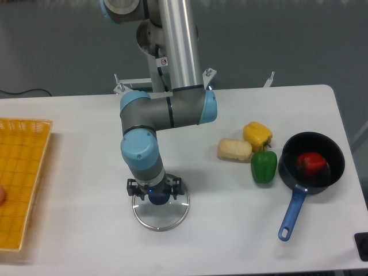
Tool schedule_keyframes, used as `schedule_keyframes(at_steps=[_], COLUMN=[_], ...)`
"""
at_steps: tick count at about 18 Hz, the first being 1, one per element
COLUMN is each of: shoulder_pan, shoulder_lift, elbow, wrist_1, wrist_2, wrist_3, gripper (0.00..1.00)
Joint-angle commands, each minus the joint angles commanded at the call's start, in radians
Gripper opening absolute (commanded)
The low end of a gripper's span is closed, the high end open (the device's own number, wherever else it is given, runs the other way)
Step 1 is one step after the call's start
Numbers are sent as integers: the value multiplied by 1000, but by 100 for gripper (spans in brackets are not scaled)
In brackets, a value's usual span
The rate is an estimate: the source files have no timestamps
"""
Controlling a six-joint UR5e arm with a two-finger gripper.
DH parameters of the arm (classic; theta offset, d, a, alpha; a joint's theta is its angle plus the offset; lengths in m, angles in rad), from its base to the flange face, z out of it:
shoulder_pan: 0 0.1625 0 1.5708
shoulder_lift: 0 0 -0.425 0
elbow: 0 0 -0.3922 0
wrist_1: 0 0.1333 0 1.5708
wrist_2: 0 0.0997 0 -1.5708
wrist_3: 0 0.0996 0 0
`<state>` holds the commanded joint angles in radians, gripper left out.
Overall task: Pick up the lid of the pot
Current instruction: 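Close the gripper around the blue knob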
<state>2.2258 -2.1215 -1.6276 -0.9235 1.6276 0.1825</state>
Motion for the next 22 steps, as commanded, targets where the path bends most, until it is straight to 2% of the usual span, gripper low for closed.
schedule_keyframes(at_steps=[4, 9, 20, 22], shoulder_pan=[0, -2, 3, 5], shoulder_lift=[-3, -6, -5, -5], elbow=[0, 0, 0, 0], wrist_1=[0, 0, 3, 3], wrist_2=[0, -3, -12, -14], wrist_3=[0, 2, 3, 3], gripper=[99, 92, 92, 89])
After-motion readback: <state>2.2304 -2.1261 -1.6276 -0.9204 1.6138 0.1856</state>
